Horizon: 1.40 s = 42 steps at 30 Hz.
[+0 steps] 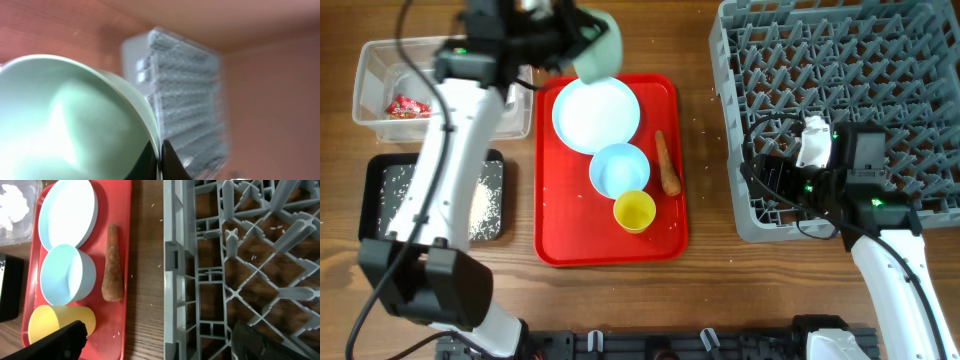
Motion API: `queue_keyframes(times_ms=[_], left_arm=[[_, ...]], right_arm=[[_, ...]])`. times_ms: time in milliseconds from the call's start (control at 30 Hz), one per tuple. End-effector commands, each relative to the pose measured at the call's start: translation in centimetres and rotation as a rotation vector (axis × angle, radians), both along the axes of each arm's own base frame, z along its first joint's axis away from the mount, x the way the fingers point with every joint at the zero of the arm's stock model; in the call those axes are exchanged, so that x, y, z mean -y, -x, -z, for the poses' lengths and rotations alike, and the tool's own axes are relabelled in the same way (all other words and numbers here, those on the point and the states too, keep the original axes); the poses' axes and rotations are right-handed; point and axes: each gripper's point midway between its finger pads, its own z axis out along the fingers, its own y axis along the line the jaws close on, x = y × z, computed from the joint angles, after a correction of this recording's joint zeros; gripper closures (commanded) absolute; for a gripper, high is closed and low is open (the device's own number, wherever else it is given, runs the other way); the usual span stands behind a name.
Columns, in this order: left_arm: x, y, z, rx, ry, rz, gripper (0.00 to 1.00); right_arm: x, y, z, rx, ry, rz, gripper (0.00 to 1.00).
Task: Sort waste into correct bins and load items into the dishwasher rack
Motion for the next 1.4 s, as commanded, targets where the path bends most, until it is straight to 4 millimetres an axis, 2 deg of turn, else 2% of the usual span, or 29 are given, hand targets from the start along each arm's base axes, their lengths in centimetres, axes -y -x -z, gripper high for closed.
queue_keyframes(times_ms=[0,100,267,367,500,700,800,867,1000,1167,1233,1367], left_arm=[[-0.8,1.9,3.3,0.06,-0.403,0.026,0.96],[-1.9,6.1,6.5,-0.103,-0.567,0.082,0.96],[-5.7,11.8,9.2,-0.371,-0.728,0.096,0.96],[-6.1,13.7,10.4,-0.459,-0.748,0.108,0.96],[-5.5,16.1,13.9,-0.548,-0.782,0.149,0.96],[-4.8,17.8,18.7,-0.598,-0.792,0.145,0.96],[-4.8,18.2,19.8,-0.609,-0.789,0.138,0.96],[-4.7,18.1,19.9,-0.605,-0.787,0.138,0.96],[-4.4,17.9,19.9,-0.596,-0.768,0.14,0.86],[-3.9,17.6,19.9,-0.582,-0.743,0.143,0.81],[-3.6,17.1,19.9,-0.563,-0.735,0.139,0.72],[-1.7,16.3,17.9,-0.466,-0.668,0.259,0.62]], right_arm=[[0.1,-0.4,-0.6,0.014,0.002,0.003,0.04],[0.1,-0.4,-0.6,0.015,0.002,0.003,0.04],[0.1,-0.4,-0.6,0.015,0.002,0.003,0.04],[0.1,-0.4,-0.6,0.015,0.002,0.003,0.04],[0.0,-0.4,-0.6,0.014,0.001,0.004,0.04],[0.1,-0.4,-0.5,0.012,0.001,0.004,0.04],[0.0,-0.4,-0.6,0.012,0.001,0.004,0.04],[0.0,-0.4,-0.6,0.013,0.0,0.005,0.04],[0.0,-0.4,-0.6,0.012,0.0,0.005,0.04],[0.0,-0.4,-0.6,0.013,0.0,0.004,0.04],[0.0,-0.4,-0.6,0.016,0.0,0.002,0.04],[0.0,-0.5,-0.7,0.019,-0.002,0.001,0.04]])
